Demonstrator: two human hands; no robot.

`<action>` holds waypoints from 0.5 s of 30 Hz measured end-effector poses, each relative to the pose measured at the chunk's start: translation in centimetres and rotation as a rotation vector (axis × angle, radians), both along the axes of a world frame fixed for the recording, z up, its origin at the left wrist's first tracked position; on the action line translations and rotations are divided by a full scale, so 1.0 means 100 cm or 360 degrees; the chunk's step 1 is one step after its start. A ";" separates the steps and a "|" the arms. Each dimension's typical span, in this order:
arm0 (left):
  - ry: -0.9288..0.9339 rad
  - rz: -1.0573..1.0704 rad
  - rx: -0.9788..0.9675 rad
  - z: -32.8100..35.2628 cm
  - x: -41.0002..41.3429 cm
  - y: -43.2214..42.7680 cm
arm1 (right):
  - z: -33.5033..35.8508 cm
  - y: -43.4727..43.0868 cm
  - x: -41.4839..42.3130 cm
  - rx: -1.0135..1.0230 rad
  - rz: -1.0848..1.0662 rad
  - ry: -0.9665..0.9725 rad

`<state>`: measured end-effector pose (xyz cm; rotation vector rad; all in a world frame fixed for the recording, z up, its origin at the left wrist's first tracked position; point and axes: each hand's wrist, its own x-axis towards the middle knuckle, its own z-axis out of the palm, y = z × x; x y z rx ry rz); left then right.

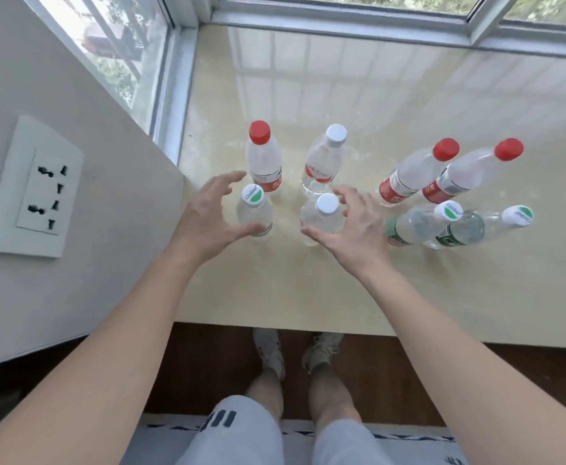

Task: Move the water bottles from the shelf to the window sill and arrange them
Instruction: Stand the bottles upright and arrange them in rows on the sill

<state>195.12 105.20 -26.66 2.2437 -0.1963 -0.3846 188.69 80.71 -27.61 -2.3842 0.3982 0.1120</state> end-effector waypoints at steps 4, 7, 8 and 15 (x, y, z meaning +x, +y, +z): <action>0.0102 -0.0042 -0.0172 0.003 0.006 -0.005 | -0.006 0.000 0.003 -0.0038 0.0044 -0.0044; 0.0182 -0.0126 -0.0226 0.000 0.008 -0.003 | -0.008 -0.009 0.006 0.0043 0.0181 0.0007; 0.0198 -0.0127 -0.0233 -0.001 0.009 -0.002 | -0.007 -0.012 0.008 0.0064 0.0227 0.0037; 0.0187 -0.0115 -0.0270 -0.006 0.006 -0.010 | -0.009 -0.013 0.012 0.0164 0.0298 0.0059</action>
